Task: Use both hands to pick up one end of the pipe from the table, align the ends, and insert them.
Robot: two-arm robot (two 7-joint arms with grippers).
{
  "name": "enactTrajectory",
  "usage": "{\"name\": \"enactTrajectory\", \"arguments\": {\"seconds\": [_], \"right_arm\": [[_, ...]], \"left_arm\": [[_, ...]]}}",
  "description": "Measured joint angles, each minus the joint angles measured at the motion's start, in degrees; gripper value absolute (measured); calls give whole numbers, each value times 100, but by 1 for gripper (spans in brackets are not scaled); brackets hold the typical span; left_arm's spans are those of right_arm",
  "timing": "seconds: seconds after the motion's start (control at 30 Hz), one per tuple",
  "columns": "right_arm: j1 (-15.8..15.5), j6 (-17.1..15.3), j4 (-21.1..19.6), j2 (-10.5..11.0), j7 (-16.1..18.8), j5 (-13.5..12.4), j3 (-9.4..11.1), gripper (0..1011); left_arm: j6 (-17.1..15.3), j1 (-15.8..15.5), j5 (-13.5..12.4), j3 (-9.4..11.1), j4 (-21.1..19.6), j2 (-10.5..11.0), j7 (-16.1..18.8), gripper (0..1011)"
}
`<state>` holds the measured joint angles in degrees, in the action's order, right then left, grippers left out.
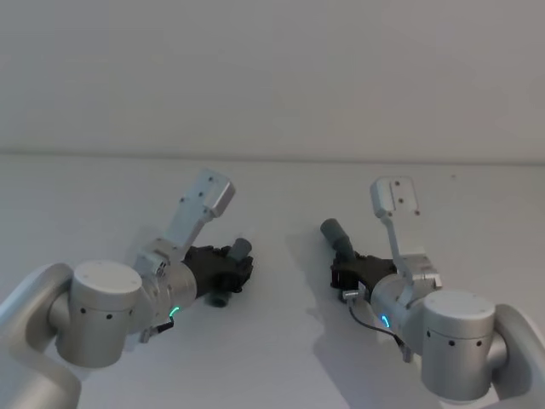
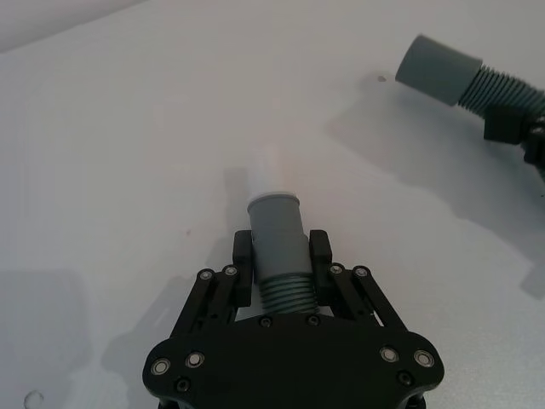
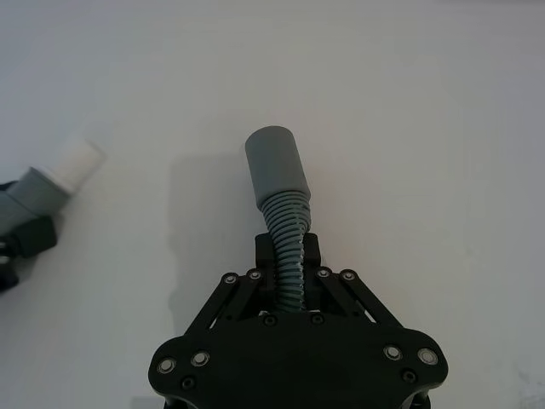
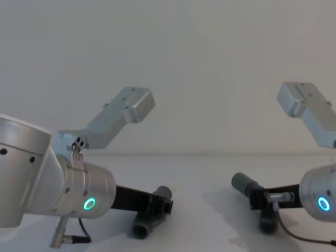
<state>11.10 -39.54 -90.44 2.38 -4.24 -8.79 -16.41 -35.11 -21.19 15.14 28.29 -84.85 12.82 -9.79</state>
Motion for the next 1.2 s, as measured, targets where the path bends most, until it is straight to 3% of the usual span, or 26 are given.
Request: {"name": "enactTrajectory", "arguments": {"seconds": [0.27, 0.53, 0.93, 1.2], "right_arm": [[-83, 416, -200, 185, 258, 19, -8, 153], [-138, 883, -386, 494, 764, -62, 52, 145], [-197, 1735, -491, 1286, 1823, -199, 78, 145], [-218, 2313, -449, 1807, 2479, -211, 29, 145]], "left_arm": [[2, -129, -140, 130, -46, 86, -117, 378], [210, -301, -207, 218, -178, 286, -505, 378], [663, -472, -198, 282, -305, 665, -1229, 375], [760, -572, -110, 354, -378, 968, -1755, 375]]}}
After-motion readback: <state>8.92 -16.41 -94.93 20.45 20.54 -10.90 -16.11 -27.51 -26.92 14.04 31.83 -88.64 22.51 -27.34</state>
